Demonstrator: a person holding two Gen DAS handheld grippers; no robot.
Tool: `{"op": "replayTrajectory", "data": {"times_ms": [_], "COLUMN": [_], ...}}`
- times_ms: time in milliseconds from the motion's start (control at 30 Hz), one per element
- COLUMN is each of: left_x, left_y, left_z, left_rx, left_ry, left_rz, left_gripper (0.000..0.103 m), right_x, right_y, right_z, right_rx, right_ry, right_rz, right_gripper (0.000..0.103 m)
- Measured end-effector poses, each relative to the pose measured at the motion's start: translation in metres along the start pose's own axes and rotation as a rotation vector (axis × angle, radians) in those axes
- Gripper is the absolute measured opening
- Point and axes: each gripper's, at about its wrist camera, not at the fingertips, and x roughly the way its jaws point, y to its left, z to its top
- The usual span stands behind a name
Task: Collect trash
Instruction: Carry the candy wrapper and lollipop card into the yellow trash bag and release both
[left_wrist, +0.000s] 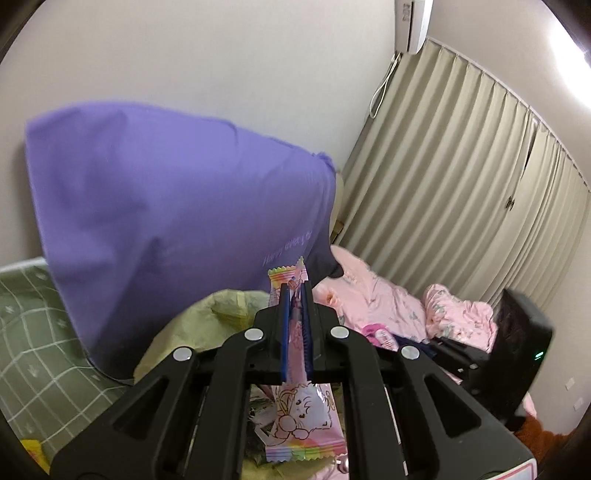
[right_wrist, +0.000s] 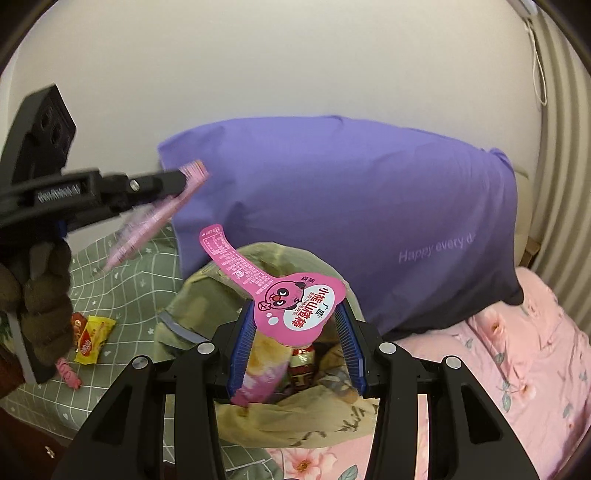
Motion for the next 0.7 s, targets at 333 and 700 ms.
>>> {"op": "replayTrajectory", "data": {"times_ms": [333, 700], "left_x": [0.046, 0.044], "left_y": [0.043, 0.063], "left_z": [-0.05, -0.055], "left_rx": [-0.007, -0.046], "left_ry": [0.166, 0.183], "left_rz": [0.121, 0.134], "left_gripper": [0.005, 0.014], "right_x": [0.06, 0.078], "right_y": [-0.001, 0.004], "right_z": [-0.011, -0.018], "right_rx": [-0.053, -0.062], "right_ry": [0.129, 0.157], "right_rz": [0.071, 0.089], "right_gripper": [0.042, 0.042]}}
